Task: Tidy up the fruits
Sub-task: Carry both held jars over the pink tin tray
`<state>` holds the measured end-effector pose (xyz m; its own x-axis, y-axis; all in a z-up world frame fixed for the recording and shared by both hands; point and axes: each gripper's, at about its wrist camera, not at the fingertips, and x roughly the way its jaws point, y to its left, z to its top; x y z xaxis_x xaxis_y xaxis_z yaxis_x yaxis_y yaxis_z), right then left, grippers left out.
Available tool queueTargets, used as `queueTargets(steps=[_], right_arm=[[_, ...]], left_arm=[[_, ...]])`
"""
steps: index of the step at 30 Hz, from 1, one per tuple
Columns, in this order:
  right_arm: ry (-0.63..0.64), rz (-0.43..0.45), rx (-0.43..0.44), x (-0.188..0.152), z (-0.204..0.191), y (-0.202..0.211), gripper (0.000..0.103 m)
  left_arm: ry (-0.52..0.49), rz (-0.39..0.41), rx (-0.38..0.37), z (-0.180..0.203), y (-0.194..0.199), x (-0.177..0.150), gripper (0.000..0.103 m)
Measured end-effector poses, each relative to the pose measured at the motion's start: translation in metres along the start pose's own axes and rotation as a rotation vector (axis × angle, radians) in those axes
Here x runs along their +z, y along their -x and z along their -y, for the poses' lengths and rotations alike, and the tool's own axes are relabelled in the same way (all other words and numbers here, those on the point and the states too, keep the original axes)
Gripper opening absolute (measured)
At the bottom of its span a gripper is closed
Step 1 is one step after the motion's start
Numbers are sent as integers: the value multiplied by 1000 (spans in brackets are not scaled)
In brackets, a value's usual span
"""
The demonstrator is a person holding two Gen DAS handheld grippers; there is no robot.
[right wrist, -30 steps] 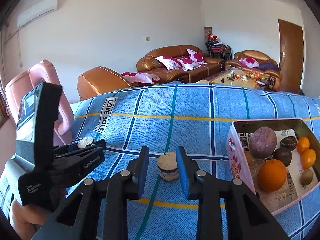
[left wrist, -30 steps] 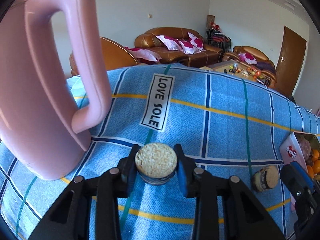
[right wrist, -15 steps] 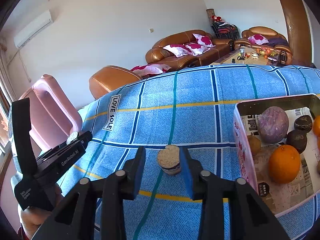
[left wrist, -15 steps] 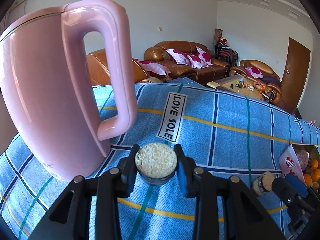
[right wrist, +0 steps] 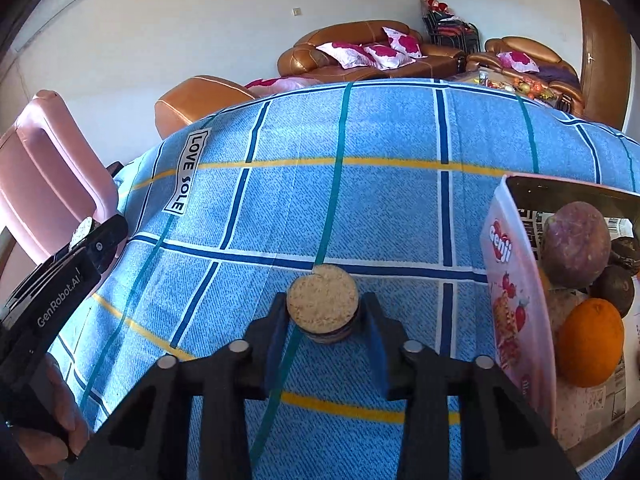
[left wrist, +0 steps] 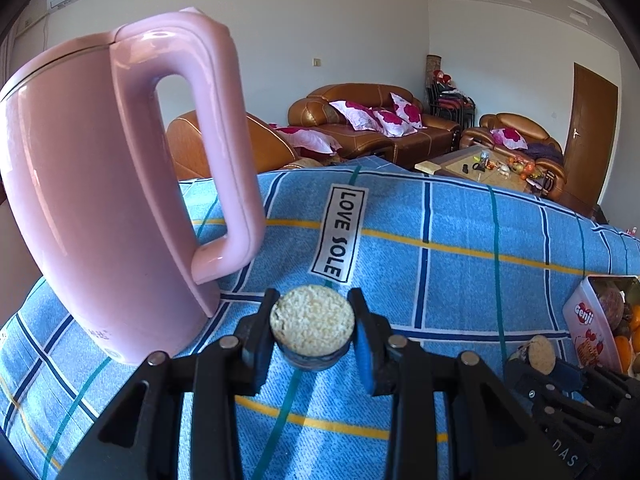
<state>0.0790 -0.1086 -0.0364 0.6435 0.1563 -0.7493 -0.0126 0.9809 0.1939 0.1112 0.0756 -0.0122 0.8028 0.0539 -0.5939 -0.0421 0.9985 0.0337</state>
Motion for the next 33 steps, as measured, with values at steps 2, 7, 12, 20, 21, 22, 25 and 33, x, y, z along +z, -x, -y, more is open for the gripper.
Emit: queueTargets(steps=[2,7,12,20,21,22,25,33], right_arm=[[3,10,-1,0,0,3,36],[54,238,-33,-9,-10,47,36],[125,409,-156,-17,-27,76,36],[129,447,-201,-24,-26,88,36],[131,448,-203,-25,-26,89,36],[134,447,-205,-26,-26,89,36],[137,449,-209,-30,-24,92,36],[133,454,-222,-41,-17,104,36]], left_arm=[[-15,7,10,3,0,-1,36],[-28,36,14,9,7,-4,36],[-40,73,22,14,16,-7,36],[-56,105,21,23,29,-15,36],[-57,106,20,24,31,-16,36],[-57,107,18,25,33,-17,36],[-51,109,14,26,37,-19,36],[-49,122,-2,40,55,-28,36]])
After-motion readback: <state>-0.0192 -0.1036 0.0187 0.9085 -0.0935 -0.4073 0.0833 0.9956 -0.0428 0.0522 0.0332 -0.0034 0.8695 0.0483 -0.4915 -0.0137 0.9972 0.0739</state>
